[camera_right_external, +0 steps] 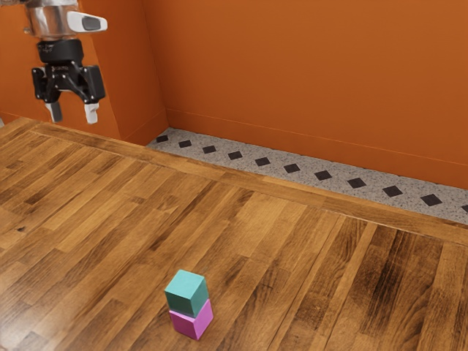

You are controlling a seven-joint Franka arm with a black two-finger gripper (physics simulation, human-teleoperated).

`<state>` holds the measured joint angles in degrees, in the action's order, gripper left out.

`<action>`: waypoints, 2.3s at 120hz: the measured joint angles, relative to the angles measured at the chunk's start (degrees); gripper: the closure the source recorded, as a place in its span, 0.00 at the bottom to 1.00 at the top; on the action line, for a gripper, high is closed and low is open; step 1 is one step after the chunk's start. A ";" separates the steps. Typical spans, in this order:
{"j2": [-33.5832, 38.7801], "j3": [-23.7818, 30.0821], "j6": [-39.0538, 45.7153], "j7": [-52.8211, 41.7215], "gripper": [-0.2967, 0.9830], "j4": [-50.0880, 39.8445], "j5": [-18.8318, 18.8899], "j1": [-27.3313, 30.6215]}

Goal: Pick up the blue block with one arm, and put the blue block on the table with one arm

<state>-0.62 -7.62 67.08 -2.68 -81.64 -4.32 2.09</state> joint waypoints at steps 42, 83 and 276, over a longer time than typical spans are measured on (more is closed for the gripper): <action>13.14 17.00 28.87 4.38 0.26 -33.15 0.34 -2.38; 18.15 22.30 49.56 14.65 0.25 -54.01 -6.06 -1.90; 8.35 24.72 58.82 20.12 0.25 -57.45 -4.10 -4.27</action>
<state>7.73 17.10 125.90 17.44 -139.09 -8.42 -2.18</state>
